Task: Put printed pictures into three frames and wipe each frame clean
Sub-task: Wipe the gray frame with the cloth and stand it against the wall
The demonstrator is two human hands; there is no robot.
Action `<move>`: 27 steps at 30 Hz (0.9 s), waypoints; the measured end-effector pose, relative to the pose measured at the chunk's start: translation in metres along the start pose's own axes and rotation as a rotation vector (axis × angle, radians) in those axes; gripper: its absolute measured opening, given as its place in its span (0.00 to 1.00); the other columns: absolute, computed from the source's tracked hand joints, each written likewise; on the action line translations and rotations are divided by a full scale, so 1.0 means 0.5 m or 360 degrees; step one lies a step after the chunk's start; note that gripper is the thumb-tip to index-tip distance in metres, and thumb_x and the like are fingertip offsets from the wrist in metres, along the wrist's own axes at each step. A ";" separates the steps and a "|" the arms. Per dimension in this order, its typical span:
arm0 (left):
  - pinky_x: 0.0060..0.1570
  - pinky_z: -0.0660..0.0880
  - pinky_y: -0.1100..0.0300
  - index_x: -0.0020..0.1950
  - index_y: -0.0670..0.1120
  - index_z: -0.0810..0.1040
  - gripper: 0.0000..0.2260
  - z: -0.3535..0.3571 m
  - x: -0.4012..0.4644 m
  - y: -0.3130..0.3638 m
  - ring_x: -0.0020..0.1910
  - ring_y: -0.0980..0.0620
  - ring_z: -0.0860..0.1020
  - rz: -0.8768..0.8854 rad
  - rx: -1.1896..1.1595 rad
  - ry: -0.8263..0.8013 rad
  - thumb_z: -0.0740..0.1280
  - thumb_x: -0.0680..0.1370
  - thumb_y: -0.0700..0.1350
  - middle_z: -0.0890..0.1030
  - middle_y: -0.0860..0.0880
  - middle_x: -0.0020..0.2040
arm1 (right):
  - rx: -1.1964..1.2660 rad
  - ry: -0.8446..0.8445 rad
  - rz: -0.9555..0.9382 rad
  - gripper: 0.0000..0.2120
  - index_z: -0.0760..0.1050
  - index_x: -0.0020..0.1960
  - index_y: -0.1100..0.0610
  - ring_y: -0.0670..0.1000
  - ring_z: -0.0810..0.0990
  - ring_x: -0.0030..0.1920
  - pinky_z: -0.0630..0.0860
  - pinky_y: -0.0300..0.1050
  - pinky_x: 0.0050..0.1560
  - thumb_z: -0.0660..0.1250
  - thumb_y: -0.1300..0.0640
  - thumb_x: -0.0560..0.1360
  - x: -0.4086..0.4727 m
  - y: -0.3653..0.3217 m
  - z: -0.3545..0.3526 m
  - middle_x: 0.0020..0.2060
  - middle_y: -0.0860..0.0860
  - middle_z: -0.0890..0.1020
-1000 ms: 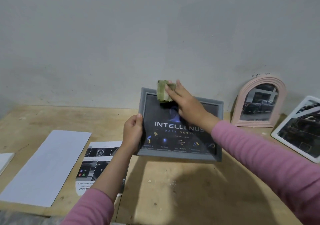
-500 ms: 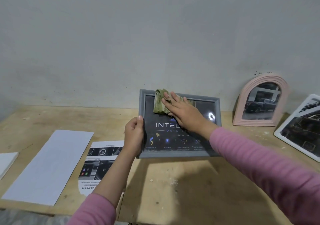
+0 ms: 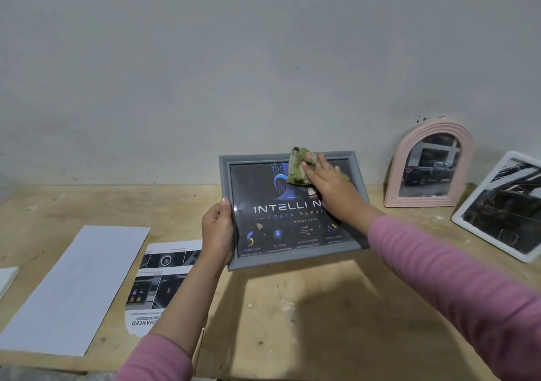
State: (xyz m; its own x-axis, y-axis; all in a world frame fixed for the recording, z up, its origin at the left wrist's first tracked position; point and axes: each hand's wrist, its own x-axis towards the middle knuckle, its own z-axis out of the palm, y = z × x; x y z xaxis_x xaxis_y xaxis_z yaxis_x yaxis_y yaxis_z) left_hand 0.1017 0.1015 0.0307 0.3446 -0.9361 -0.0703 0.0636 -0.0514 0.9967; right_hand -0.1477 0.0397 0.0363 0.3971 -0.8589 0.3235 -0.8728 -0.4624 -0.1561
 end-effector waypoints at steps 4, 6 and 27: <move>0.29 0.66 0.63 0.29 0.46 0.63 0.21 -0.005 0.001 0.015 0.23 0.58 0.64 0.0049 0.0039 -0.0015 0.56 0.83 0.46 0.66 0.57 0.21 | -0.0144 -0.0121 0.0114 0.36 0.57 0.74 0.65 0.71 0.57 0.72 0.70 0.68 0.60 0.57 0.79 0.68 -0.027 0.051 -0.018 0.73 0.63 0.61; 0.34 0.67 0.59 0.30 0.43 0.64 0.21 -0.009 0.007 0.017 0.27 0.53 0.64 0.0087 0.0077 -0.0025 0.57 0.82 0.48 0.66 0.52 0.25 | -0.0265 -0.0148 0.0170 0.33 0.59 0.73 0.67 0.71 0.65 0.68 0.76 0.65 0.53 0.60 0.78 0.69 -0.039 0.068 -0.026 0.71 0.65 0.65; 0.32 0.55 0.57 0.32 0.48 0.58 0.19 0.025 -0.003 0.016 0.31 0.53 0.57 0.0231 0.0195 -0.0098 0.56 0.83 0.44 0.59 0.51 0.30 | -0.0411 0.0371 -0.0492 0.24 0.74 0.65 0.59 0.68 0.75 0.62 0.76 0.68 0.50 0.53 0.66 0.72 0.040 -0.055 -0.055 0.65 0.61 0.74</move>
State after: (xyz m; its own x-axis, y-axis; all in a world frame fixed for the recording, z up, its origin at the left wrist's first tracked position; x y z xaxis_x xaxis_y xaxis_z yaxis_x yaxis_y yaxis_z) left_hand 0.0899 0.0983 0.0393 0.2838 -0.9561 0.0733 -0.0986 0.0469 0.9940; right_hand -0.1232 0.0411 0.0726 0.6015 -0.6031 0.5239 -0.7771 -0.5937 0.2087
